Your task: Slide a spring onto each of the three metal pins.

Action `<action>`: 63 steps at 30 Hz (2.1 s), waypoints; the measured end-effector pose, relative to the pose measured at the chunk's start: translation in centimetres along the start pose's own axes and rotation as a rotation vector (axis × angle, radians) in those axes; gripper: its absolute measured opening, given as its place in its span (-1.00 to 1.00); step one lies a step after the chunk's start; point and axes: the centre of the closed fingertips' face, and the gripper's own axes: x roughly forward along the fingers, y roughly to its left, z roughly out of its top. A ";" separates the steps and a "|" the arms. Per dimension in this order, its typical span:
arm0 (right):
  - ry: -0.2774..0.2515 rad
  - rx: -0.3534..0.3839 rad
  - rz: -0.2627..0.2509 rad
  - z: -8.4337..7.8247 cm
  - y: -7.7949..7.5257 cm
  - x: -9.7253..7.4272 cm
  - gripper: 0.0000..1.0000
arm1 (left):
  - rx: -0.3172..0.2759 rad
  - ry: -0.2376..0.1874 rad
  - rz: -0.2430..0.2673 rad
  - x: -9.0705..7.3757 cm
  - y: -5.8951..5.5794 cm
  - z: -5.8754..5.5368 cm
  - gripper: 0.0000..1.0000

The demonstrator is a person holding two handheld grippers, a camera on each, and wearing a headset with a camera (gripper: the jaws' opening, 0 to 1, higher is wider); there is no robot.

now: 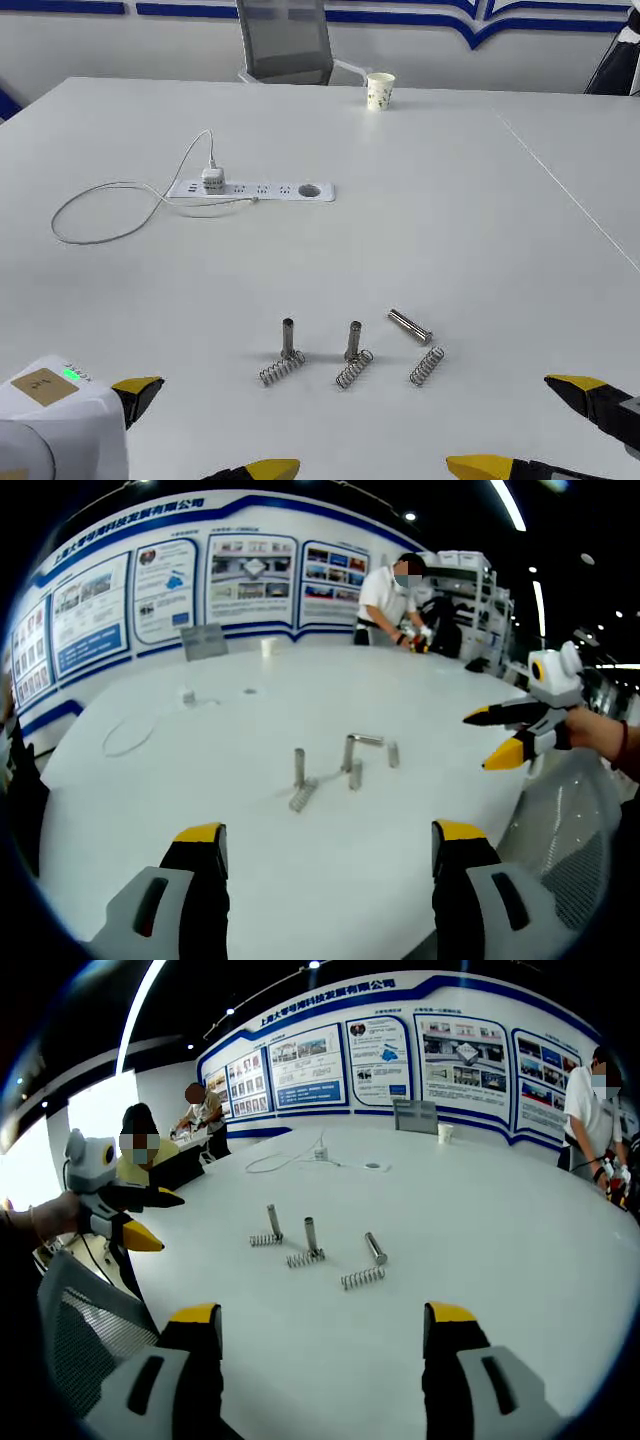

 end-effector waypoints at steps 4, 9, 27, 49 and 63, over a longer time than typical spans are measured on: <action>-0.004 0.000 0.006 0.1 0.1 0.0 0.67 | 0.013 0.007 0.003 0.0 0.1 -0.2 0.68; -0.005 -0.001 0.010 0.2 0.2 0.1 0.67 | 0.011 0.016 0.000 0.2 0.2 -0.5 0.65; -0.001 0.011 0.024 0.2 0.2 0.2 0.63 | 0.063 0.029 -0.042 2.6 1.5 -0.4 0.34; 0.011 0.017 0.019 0.1 -0.7 0.3 0.59 | 0.053 0.048 -0.079 4.7 1.6 -0.2 0.31; 0.006 0.010 0.023 0.8 -1.3 0.7 0.55 | 0.031 0.037 -0.071 4.4 1.7 0.1 0.34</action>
